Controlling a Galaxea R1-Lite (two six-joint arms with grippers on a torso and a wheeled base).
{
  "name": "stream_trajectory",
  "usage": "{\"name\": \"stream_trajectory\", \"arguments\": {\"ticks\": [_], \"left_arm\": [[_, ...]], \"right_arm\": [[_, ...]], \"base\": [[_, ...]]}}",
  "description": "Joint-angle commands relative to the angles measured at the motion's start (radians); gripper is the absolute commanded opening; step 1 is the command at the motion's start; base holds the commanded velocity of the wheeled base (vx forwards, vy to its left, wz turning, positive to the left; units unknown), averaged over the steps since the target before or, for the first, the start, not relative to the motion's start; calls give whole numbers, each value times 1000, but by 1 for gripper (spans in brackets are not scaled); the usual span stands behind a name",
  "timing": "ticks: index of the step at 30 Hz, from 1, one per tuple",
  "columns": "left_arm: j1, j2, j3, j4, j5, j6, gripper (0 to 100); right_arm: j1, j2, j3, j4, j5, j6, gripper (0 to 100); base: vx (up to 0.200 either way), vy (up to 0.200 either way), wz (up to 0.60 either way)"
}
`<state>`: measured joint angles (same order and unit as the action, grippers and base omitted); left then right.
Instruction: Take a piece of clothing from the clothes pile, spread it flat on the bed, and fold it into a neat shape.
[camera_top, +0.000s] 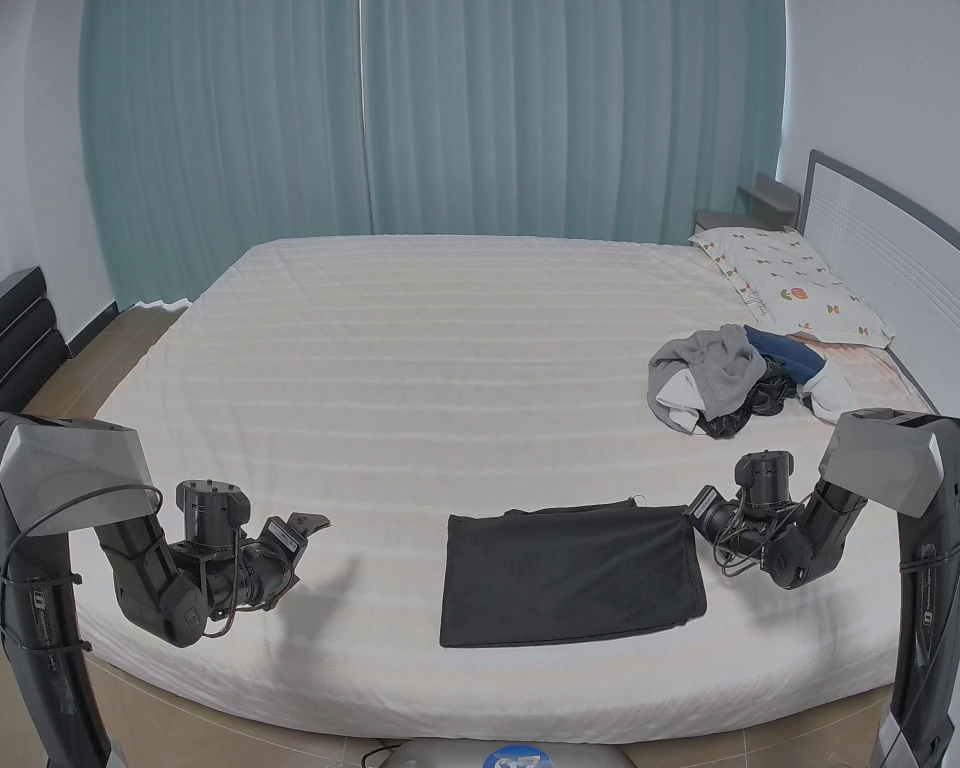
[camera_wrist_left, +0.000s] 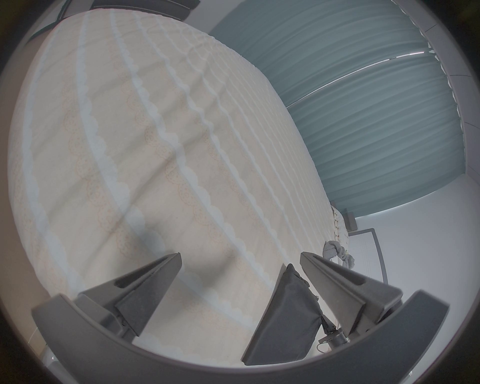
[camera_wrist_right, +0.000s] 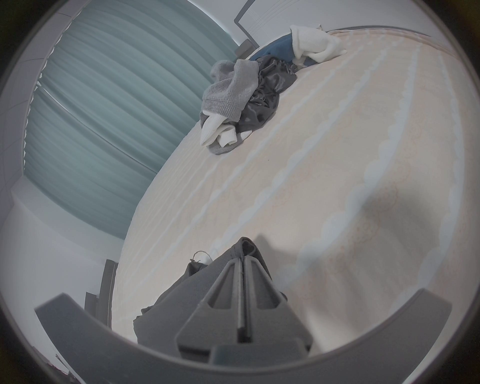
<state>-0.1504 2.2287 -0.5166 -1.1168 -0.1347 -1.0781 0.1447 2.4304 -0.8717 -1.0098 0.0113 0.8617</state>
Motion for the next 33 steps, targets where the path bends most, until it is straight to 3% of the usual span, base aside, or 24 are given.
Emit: {"name": "stream_trajectory", "arguments": {"ticks": [1,11,12,25,29,33], "left_arm": [[0,2,0,0,0,0,100],[0,2,-2,0,0,0,100],[0,2,-2,0,0,0,100],[-3,-8,1,-1,1,-5,100],[-3,-11,3,-1,0,-6,100],[-12,-11,4,-1,0,-6,100]], "right_arm": [[-10,4,-6,0,-4,0,0],[-10,7,-4,0,-4,0,0],[-10,9,-3,0,-4,0,100],[-37,-14,33,-7,-5,8,100],[-40,-53,39,-10,-4,91,100],[-42,-68,49,-7,-2,106,100]], "base": [[0,0,0],[0,0,0],[0,0,0],[0,0,0],[-100,0,0],[-200,0,0]]}}
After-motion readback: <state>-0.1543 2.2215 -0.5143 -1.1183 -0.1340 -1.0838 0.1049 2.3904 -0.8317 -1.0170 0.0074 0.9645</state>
